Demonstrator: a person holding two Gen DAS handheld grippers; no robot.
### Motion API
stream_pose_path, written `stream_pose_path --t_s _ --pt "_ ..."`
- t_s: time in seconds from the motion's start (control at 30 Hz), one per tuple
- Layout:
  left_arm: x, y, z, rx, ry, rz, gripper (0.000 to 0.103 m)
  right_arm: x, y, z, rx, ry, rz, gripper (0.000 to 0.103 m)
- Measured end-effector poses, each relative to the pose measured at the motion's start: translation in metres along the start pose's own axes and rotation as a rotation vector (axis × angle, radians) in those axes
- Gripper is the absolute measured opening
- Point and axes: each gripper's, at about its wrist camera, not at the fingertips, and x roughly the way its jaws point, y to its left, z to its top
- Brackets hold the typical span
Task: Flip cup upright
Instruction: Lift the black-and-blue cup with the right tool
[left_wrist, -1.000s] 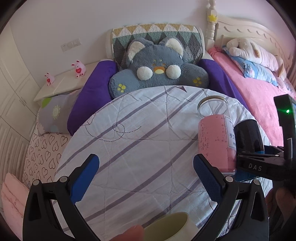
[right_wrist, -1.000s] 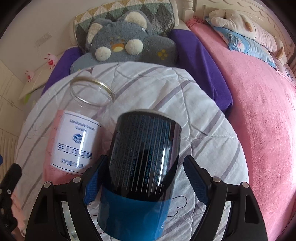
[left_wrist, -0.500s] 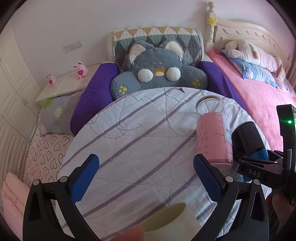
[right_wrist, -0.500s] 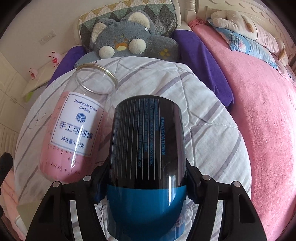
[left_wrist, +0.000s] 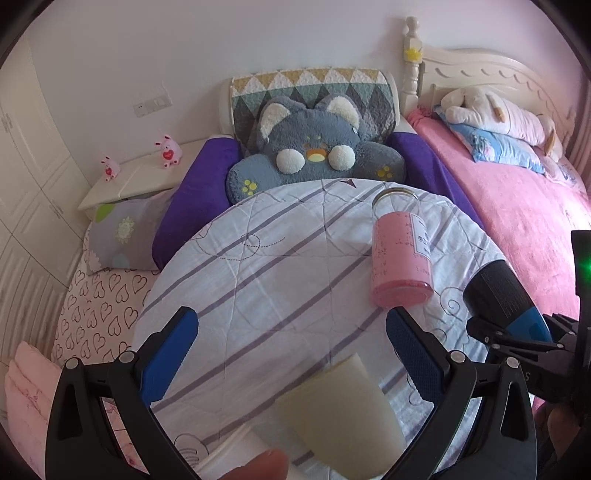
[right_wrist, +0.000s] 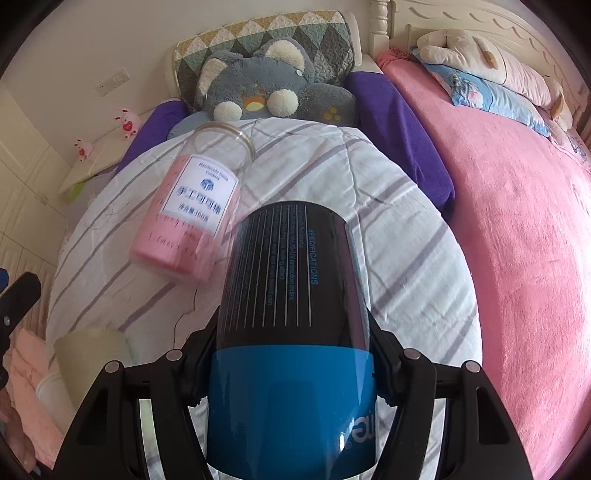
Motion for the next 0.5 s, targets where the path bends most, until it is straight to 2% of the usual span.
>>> stream_pose_path --t_s 0.27,0.5 --pt "-0.042 0.01 -0.032 -0.009 -0.035 0.011 0.103 -0.041 0.017 -0.062 -0.031 -0.028 0.06 0.067" --pt "-0.07 0.025 -0.078 -0.021 -0.032 0.021 0.103 -0.054 0.042 -0.13 -0.065 -0.007 0.108 0.067"
